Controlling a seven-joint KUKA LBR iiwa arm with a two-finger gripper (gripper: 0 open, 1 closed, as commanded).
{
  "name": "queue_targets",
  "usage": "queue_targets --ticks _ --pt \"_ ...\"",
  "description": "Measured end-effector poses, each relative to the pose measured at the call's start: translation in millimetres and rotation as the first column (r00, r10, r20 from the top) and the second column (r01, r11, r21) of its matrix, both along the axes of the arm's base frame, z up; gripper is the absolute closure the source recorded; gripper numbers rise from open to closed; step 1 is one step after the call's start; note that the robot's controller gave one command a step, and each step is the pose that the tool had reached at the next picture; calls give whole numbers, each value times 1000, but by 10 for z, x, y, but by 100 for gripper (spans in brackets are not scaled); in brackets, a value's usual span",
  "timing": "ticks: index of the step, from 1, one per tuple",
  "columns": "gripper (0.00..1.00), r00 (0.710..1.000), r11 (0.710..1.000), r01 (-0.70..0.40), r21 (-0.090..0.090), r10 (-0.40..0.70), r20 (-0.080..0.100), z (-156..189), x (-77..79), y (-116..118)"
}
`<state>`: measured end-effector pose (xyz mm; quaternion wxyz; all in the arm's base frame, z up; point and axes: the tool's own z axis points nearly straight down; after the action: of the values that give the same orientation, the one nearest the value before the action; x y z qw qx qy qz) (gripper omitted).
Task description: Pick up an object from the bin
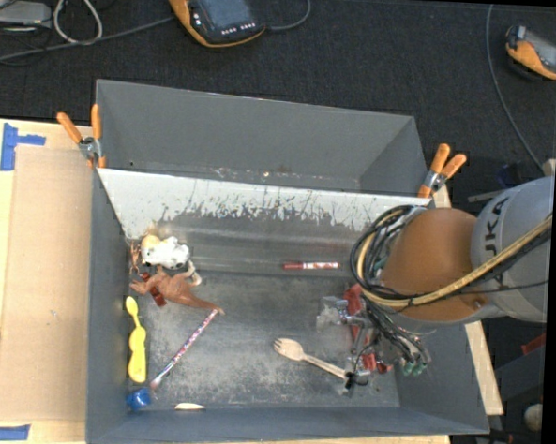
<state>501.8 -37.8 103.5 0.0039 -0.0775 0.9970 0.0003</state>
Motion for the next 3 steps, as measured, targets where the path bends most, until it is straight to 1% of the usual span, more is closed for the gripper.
queue_targets --ticks 1,2,3 --pt "0 1000 1000 8 0 -8 3 84 34 108" --pt "0 996 996 91 2 -91 5 317 4 192" --pt "0 999 999 52 0 -52 7 -191 -16 -157"
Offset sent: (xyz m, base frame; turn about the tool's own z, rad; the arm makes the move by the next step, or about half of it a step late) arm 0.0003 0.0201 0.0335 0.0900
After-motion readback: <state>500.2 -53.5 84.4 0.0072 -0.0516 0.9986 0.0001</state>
